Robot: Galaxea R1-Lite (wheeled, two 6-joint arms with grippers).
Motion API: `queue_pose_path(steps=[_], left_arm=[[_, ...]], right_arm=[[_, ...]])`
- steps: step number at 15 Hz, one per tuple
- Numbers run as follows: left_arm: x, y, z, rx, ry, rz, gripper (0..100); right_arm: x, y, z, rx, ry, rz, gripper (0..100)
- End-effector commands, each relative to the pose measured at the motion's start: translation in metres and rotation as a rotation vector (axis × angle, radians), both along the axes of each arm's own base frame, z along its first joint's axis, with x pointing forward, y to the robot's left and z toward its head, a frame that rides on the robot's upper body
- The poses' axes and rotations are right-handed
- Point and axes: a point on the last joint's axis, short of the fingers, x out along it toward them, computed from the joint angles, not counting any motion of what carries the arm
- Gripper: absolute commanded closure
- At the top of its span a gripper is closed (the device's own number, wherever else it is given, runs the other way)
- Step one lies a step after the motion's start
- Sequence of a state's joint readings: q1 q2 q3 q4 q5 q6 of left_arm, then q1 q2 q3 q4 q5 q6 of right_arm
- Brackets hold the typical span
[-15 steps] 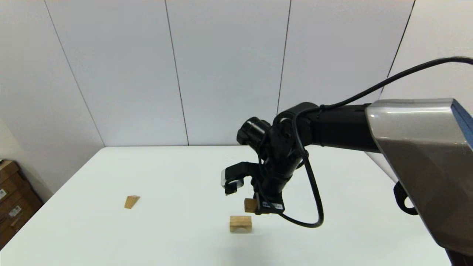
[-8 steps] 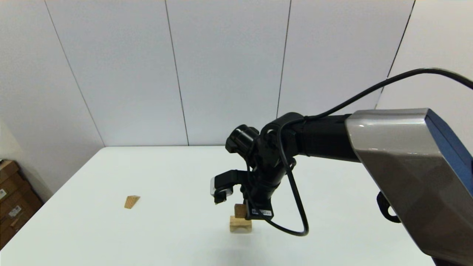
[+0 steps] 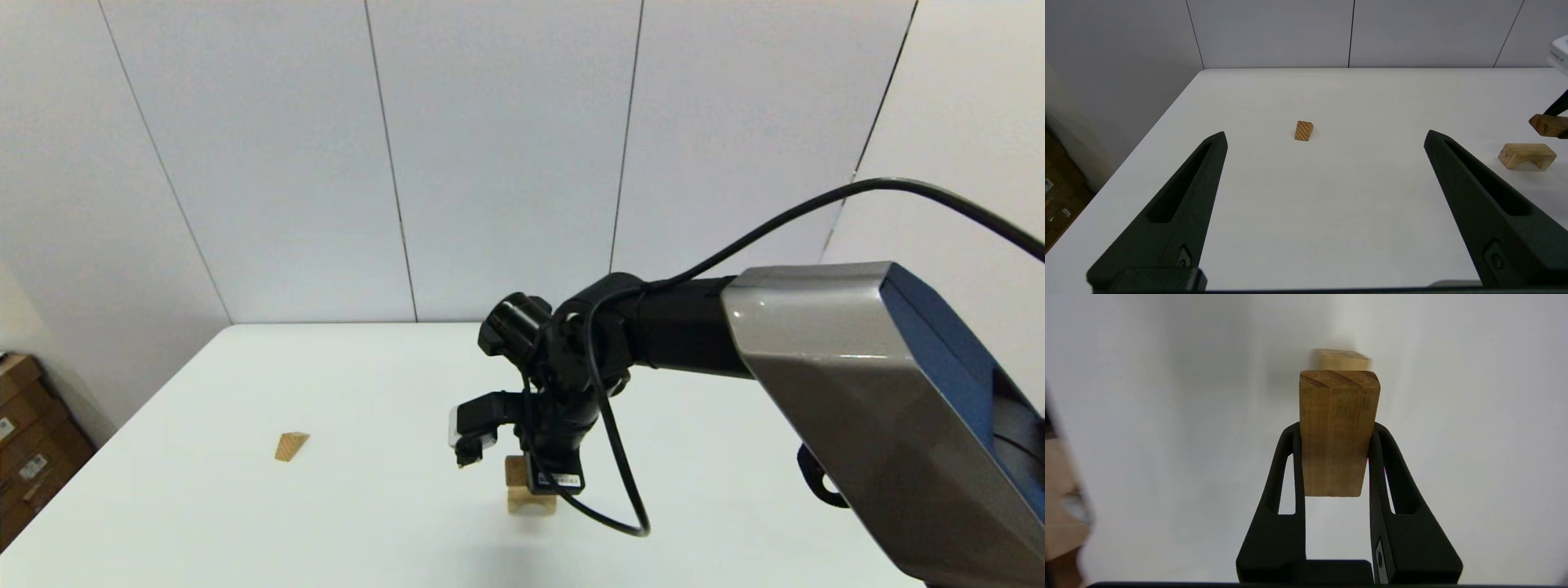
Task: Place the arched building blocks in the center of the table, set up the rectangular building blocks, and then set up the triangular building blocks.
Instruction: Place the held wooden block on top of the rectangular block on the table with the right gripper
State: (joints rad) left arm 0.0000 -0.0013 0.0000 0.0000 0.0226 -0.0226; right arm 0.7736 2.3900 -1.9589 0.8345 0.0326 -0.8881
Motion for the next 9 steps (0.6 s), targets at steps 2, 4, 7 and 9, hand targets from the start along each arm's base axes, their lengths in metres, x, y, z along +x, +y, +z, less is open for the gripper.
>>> queue_pose_path(steps=[2, 4, 7, 9], left_arm=[[0.0001, 0.0000, 0.0000, 0.000, 0.001, 0.000, 0], [0.0001, 0.0000, 0.0000, 0.000, 0.001, 0.000, 0], [0.0001, 0.0000, 0.0000, 0.000, 0.001, 0.000, 0], [0.0001, 0.0000, 0.0000, 0.000, 0.001, 0.000, 0]], right_arm=[[0.0035, 0.0011, -0.0113, -0.057, -0.030, -0.010, 100], [0.0040, 0.0008, -0.0127, -0.061, -0.027, 0.008, 100], [0.0030, 0.0037, -0.0185, -0.070, -0.019, 0.016, 100], [0.0034, 0.0040, -0.0198, -0.073, -0.020, 0.017, 100]])
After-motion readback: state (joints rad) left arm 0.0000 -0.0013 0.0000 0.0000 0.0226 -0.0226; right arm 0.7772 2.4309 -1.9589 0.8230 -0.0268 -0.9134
